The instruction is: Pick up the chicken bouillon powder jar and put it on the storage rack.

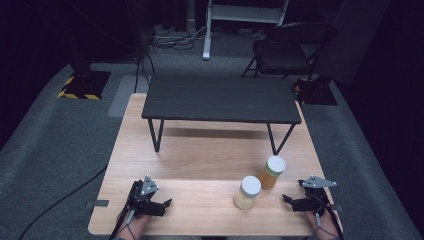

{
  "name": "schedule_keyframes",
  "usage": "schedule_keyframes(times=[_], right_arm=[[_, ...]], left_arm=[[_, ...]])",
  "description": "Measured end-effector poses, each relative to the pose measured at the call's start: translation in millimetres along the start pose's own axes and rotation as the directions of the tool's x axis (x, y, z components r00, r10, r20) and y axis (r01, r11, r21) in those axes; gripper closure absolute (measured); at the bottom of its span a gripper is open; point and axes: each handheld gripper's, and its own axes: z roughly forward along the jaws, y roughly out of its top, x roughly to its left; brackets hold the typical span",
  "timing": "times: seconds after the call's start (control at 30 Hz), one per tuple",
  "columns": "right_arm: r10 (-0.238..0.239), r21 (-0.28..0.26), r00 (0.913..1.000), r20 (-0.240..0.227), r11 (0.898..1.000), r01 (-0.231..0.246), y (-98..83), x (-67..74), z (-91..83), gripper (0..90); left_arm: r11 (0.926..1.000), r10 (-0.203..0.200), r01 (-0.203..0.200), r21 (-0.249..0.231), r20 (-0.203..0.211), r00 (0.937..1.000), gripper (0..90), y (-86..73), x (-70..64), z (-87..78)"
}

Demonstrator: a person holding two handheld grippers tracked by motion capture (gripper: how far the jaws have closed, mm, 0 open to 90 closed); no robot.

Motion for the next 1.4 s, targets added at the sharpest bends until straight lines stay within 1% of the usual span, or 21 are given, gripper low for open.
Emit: schedule_keyframes(times=[0.1,0.2,0.23,0.27,0.3,0.37,0.4,0.43,0.5,0.53,0.7,0.77,0.8,0.83,0.87,0.9,0.93,0.97,1.1,1.23,1.4], right_arm=[[0.0,0.0,1.0,0.0,1.0,0.0,0.0,0.0,0.0,5.1],[0.0,0.0,1.0,0.0,1.0,0.0,0.0,0.0,0.0,5.1],[0.0,0.0,1.0,0.0,1.0,0.0,0.0,0.0,0.0,5.1],[0.0,0.0,1.0,0.0,1.0,0.0,0.0,0.0,0.0,5.1],[0.0,0.0,1.0,0.0,1.0,0.0,0.0,0.0,0.0,5.1],[0.0,0.0,1.0,0.0,1.0,0.0,0.0,0.0,0.0,5.1],[0.0,0.0,1.0,0.0,1.0,0.0,0.0,0.0,0.0,5.1],[0.0,0.0,1.0,0.0,1.0,0.0,0.0,0.0,0.0,5.1],[0.0,0.0,1.0,0.0,1.0,0.0,0.0,0.0,0.0,5.1],[0.0,0.0,1.0,0.0,1.0,0.0,0.0,0.0,0.0,5.1],[0.0,0.0,1.0,0.0,1.0,0.0,0.0,0.0,0.0,5.1],[0.0,0.0,1.0,0.0,1.0,0.0,0.0,0.0,0.0,5.1],[0.0,0.0,1.0,0.0,1.0,0.0,0.0,0.0,0.0,5.1],[0.0,0.0,1.0,0.0,1.0,0.0,0.0,0.0,0.0,5.1],[0.0,0.0,1.0,0.0,1.0,0.0,0.0,0.0,0.0,5.1],[0.0,0.0,1.0,0.0,1.0,0.0,0.0,0.0,0.0,5.1],[0.0,0.0,1.0,0.0,1.0,0.0,0.0,0.0,0.0,5.1],[0.0,0.0,1.0,0.0,1.0,0.0,0.1,-0.1,0.0,5.1],[0.0,0.0,1.0,0.0,1.0,0.0,0.0,0.0,0.0,5.2],[0.0,0.0,1.0,0.0,1.0,0.0,0.0,0.0,0.0,5.1],[0.0,0.0,1.0,0.0,1.0,0.0,0.1,-0.1,0.0,5.1]], left_arm=[[1.0,-0.004,0.004,0.0,0.0,1.0,6.4,-0.2,-1.9,-0.8],[0.9998,-0.014,0.014,-0.011,0.022,0.9997,7.9,-1.2,-0.4,-2.0],[0.9996,-0.017,0.018,-0.024,0.024,0.9996,7.9,-2.1,-0.8,-3.5],[0.9968,-0.028,0.03,-0.075,0.02,0.9994,7.9,-6.2,-3.7,-8.9],[0.9968,-0.028,0.03,-0.075,0.02,0.9994,7.9,-6.2,-3.7,-8.9],[0.9939,-0.029,0.03,-0.106,0.012,0.9995,7.9,-8.2,-6.5,-13.2],[0.9893,-0.018,0.018,-0.145,0.001,0.9998,7.9,-10.7,-10.2,-18.9],[0.9893,-0.018,0.018,-0.145,0.001,0.9998,8.1,-10.7,-10.2,-18.9],[0.9809,-0.024,0.023,-0.193,-0.005,0.9997,8.1,-12.9,-12.3,-26.7],[0.9809,-0.024,0.023,-0.193,-0.005,0.9997,8.1,-12.9,-12.3,-26.7],[0.9614,-0.034,0.03,-0.274,-0.013,0.9993,8.2,-18.9,-16.4,-37.3],[0.9504,-0.033,0.026,-0.31,-0.017,0.9993,8.1,-22.1,-18.1,-43.1],[0.9504,-0.033,0.026,-0.31,-0.017,0.9993,8.1,-22.1,-18.1,-43.1],[0.9472,-0.031,0.023,-0.32,-0.02,0.9993,8.1,-23.1,-18.4,-44.9],[0.9407,-0.031,0.023,-0.338,-0.018,0.9994,8.1,-25.1,-18.0,-47.9],[0.9376,-0.031,0.023,-0.347,-0.02,0.9993,8.1,-26.0,-18.1,-49.5],[0.9376,-0.031,0.023,-0.347,-0.02,0.9993,8.1,-26.0,-18.1,-49.5],[0.932,-0.029,0.019,-0.362,-0.022,0.9993,8.1,-27.2,-18.6,-53.0],[0.9271,-0.024,0.013,-0.375,-0.026,0.9994,8.1,-27.1,-21.0,-56.3],[0.92,-0.022,0.014,-0.392,-0.016,0.9996,8.1,-25.6,-24.7,-58.5],[0.9148,-0.025,0.024,-0.403,0.004,0.9997,8.1,-20.8,-30.8,-58.7]])
